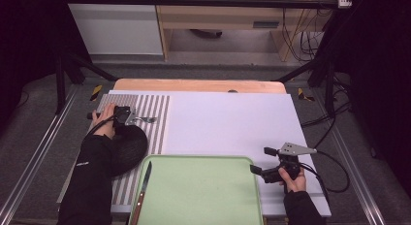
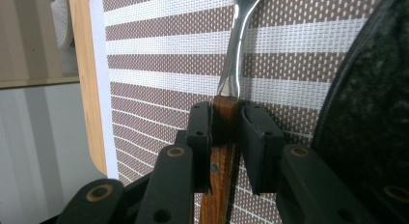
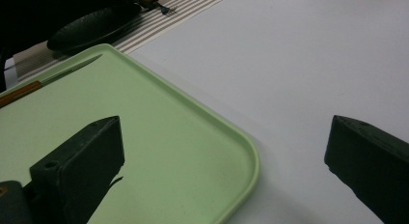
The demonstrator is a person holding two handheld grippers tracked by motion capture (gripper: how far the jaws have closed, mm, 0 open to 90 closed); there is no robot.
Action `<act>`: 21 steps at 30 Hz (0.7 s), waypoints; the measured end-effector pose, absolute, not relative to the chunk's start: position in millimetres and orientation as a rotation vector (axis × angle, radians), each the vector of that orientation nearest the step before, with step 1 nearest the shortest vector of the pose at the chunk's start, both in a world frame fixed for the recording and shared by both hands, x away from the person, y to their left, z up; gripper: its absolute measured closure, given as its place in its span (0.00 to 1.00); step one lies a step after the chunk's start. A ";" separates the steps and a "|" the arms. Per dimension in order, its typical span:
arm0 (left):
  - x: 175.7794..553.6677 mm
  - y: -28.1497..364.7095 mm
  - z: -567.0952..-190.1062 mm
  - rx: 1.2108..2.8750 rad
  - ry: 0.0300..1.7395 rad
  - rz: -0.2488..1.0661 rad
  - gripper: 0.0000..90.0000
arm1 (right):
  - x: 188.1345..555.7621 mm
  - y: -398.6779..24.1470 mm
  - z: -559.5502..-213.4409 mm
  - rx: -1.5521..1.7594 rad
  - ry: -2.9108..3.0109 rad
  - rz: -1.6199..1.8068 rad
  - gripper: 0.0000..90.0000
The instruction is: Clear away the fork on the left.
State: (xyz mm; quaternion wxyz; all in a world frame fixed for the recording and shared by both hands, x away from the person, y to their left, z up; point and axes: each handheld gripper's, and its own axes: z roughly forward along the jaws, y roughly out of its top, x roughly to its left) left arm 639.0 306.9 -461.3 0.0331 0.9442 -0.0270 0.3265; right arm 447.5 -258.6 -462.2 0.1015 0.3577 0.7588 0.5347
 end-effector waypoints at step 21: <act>633.9 303.9 -463.5 2.891 0.002 1.056 0.85 | 447.8 -258.8 -462.4 1.055 2.241 1.573 0.01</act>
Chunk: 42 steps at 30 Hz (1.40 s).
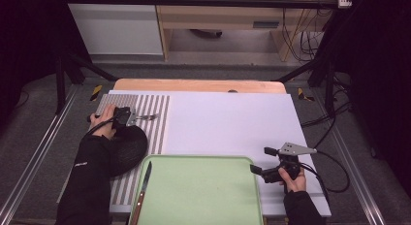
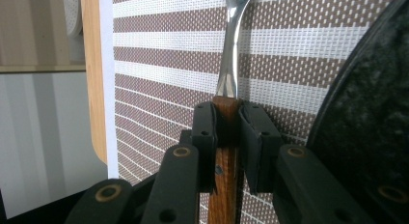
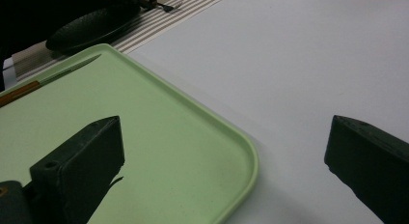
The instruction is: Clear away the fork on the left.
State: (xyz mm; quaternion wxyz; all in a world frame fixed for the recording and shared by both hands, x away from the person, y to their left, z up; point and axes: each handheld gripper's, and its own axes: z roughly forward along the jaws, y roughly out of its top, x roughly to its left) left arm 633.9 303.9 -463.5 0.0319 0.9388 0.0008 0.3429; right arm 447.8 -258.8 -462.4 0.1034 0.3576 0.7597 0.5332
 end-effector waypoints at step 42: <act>572.5 267.0 -412.8 2.759 0.235 1.097 0.85 | 447.1 -258.9 -462.0 1.061 2.237 1.568 0.01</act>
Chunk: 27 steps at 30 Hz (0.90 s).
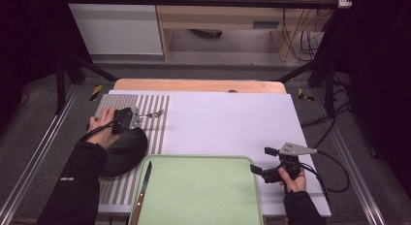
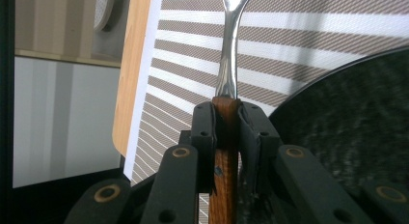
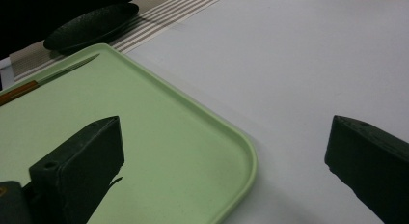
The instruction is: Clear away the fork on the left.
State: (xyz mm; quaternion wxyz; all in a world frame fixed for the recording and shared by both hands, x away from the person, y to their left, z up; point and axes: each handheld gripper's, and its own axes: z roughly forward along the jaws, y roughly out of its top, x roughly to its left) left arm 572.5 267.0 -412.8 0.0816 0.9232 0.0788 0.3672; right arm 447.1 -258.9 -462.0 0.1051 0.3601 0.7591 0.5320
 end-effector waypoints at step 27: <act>522.5 236.7 -396.3 2.708 0.467 1.044 0.85 | 447.1 -258.5 -462.3 1.059 2.242 1.562 0.01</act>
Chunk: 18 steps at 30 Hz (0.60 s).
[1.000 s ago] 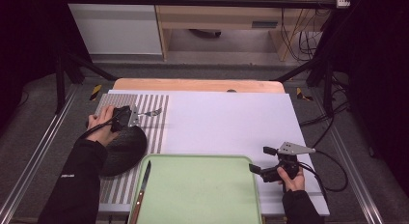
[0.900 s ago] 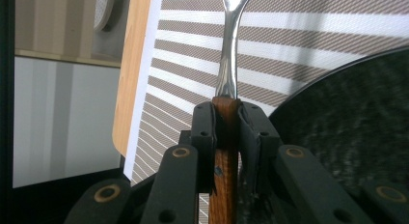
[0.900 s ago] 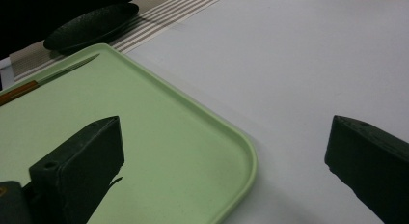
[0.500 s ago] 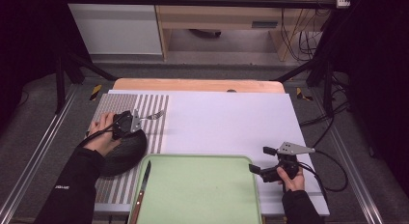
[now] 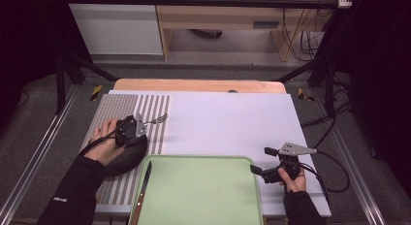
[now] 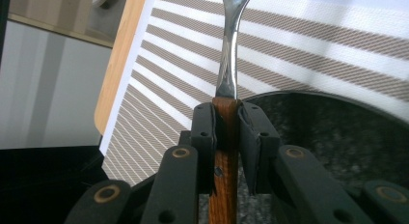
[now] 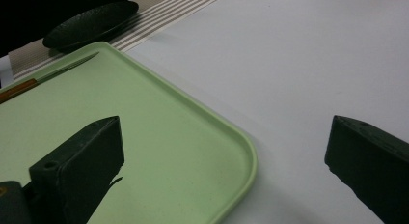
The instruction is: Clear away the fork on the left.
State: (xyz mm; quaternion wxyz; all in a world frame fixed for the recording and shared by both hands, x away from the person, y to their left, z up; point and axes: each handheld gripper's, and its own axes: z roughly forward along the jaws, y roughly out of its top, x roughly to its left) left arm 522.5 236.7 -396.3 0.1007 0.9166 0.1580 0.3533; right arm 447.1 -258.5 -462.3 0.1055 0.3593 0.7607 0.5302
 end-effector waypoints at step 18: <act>494.5 222.5 -384.6 2.637 0.581 0.956 0.85 | 447.0 -258.6 -462.1 1.060 2.239 1.563 0.01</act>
